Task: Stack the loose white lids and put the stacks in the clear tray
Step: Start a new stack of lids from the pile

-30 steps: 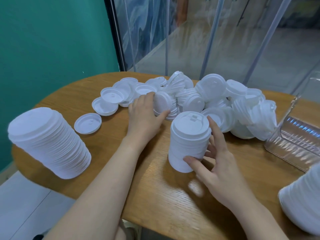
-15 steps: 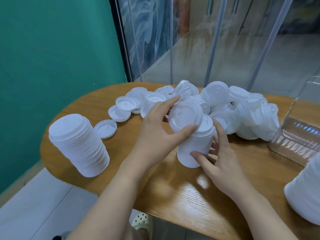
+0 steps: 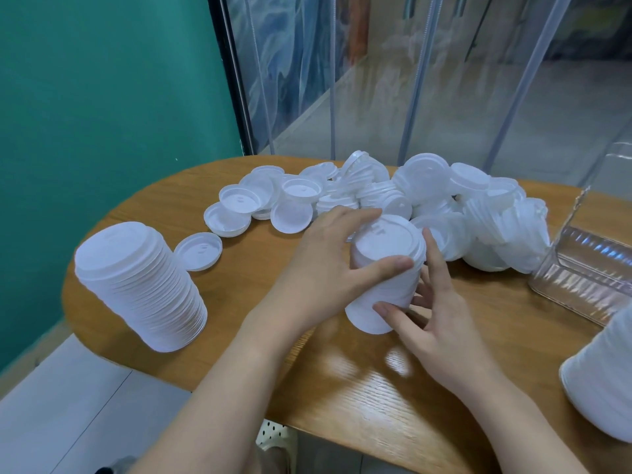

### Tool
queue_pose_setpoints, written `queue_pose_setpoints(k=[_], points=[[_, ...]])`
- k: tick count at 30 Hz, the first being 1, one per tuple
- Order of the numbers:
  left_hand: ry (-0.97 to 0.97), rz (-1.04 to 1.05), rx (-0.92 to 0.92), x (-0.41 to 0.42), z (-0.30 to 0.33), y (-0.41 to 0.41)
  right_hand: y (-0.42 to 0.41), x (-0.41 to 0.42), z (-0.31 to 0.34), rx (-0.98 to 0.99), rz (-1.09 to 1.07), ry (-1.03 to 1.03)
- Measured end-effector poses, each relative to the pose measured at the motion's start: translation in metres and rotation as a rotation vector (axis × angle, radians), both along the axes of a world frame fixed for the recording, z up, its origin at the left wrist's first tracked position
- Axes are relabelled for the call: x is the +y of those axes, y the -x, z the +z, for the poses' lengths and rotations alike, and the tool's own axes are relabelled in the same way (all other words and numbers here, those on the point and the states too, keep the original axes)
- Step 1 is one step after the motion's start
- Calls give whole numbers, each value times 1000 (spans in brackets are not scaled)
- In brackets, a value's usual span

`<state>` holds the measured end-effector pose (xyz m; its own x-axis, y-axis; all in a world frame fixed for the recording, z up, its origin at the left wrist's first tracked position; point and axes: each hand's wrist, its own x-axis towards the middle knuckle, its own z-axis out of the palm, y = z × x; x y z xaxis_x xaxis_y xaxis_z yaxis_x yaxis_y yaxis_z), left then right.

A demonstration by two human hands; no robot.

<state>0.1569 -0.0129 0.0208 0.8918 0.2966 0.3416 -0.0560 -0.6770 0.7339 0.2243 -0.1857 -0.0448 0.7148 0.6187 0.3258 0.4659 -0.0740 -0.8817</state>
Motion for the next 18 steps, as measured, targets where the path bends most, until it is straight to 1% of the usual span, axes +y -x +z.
queue_pose_setpoints(k=[6,9,18], points=[[0,-12,2,1,1,-3,-3,1,3,-28,-4,17],[4,-2,3,1,2,-5,-3,2,3,-11,3,11],[-67,39,-6,-1,4,-8,-7,7,2,12,5,20]])
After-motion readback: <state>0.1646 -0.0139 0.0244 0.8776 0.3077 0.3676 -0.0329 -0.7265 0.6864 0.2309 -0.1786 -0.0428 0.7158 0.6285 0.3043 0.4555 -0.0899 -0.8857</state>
